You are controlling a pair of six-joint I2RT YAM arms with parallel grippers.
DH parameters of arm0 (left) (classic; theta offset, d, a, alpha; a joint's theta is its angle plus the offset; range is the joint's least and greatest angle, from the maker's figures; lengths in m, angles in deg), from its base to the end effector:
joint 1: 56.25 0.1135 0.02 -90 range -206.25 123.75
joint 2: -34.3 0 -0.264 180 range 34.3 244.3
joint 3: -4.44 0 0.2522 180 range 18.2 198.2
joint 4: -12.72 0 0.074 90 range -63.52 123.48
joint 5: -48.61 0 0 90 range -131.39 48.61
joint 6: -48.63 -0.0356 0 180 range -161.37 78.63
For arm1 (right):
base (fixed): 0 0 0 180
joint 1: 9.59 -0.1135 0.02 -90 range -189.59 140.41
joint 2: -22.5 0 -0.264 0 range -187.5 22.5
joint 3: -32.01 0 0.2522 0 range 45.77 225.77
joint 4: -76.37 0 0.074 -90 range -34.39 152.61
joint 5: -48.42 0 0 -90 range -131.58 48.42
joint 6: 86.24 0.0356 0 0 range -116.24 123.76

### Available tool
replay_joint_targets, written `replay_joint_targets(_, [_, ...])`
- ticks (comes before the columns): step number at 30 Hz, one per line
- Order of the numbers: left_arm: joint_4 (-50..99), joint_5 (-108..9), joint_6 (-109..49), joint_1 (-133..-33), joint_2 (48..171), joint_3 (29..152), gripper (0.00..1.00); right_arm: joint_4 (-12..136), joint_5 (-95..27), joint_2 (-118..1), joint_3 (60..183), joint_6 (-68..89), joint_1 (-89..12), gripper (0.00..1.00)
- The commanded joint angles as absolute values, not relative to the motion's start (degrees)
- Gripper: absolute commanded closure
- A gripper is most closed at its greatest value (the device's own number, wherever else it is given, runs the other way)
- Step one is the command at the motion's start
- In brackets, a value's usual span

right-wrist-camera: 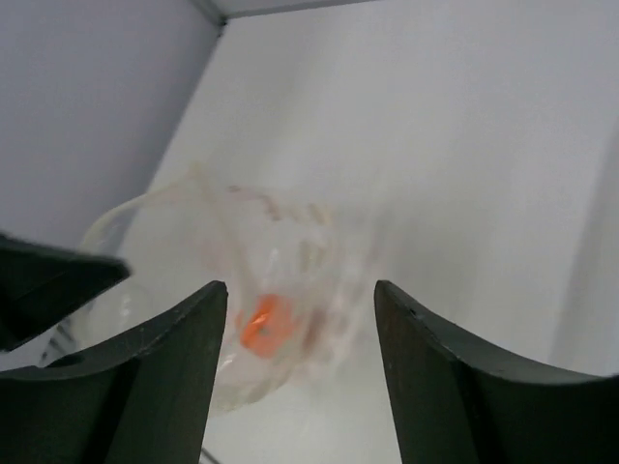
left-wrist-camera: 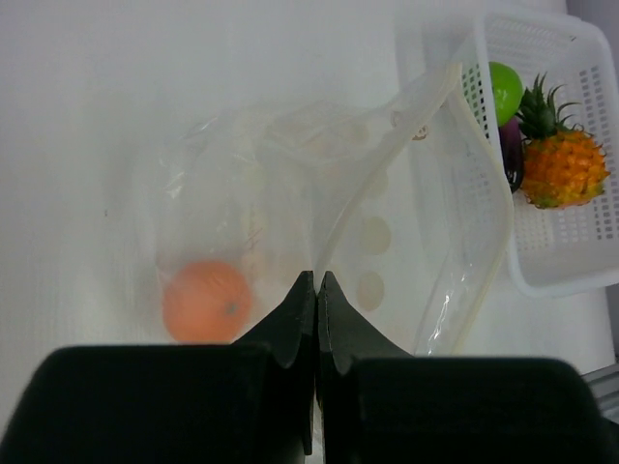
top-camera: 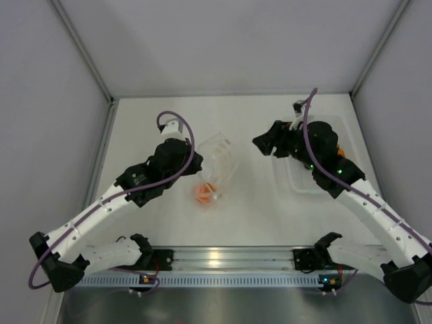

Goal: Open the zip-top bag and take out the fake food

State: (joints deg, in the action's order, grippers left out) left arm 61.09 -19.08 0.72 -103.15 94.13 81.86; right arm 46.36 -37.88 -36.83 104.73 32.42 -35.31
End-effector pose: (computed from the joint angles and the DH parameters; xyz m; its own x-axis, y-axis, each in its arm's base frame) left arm 0.1599 -0.1511 0.3632 -0.5629 -0.3060 -0.7678 0.1015 0.8963 -0.4317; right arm 0.2113 0.1043 0.3676 -0.4605 0.3094 -0.8320 -0.3053 0.8249 0.4758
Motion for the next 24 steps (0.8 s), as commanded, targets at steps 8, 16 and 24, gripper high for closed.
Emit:
replay_joint_targets(8, [47.1, -22.0, 12.0, -103.0, 96.6, 80.0, 1.00, 46.4, -45.8, -39.2, 109.6, 34.6, -62.5, 0.50])
replay_joint_targets(16, [40.7, -22.6, 18.3, -103.0, 96.0, 73.1, 1.00, 47.8, -55.1, -50.5, 108.2, 35.0, -64.7, 0.50])
replay_joint_targets(24, [40.5, -20.8, 18.6, -103.0, 93.7, 65.8, 1.00, 43.8, -63.6, -58.1, 110.1, 34.2, -64.6, 0.50])
